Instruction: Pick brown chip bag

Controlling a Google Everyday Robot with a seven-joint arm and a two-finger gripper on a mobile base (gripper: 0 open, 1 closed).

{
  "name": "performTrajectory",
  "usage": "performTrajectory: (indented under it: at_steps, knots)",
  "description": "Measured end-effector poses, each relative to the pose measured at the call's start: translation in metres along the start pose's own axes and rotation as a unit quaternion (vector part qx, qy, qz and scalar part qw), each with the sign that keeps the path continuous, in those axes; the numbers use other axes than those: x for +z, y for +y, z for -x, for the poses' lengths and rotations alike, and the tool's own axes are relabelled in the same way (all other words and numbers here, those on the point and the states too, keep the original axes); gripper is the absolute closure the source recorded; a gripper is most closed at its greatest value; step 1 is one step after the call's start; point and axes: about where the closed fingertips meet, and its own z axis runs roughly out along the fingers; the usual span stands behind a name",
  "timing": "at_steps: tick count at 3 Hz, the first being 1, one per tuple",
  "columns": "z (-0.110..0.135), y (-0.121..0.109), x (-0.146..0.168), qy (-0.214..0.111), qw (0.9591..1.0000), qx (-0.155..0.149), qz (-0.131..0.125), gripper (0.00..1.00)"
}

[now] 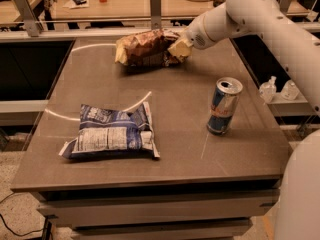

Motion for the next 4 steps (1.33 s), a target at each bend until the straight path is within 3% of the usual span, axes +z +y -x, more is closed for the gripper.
performTrajectory:
  at_steps: [1, 2, 3, 4]
  knots:
    - [0.019, -0.007, -0.018, -0.032, 0.9988, 0.035, -0.012, 1.0]
    - [0.046, -0.019, -0.045, -0.076, 0.9952, 0.056, -0.023, 1.0]
    - [0.068, -0.028, -0.068, -0.117, 0.9912, 0.06, -0.021, 1.0]
    - [0.073, -0.03, -0.072, -0.122, 0.9905, 0.06, -0.023, 1.0]
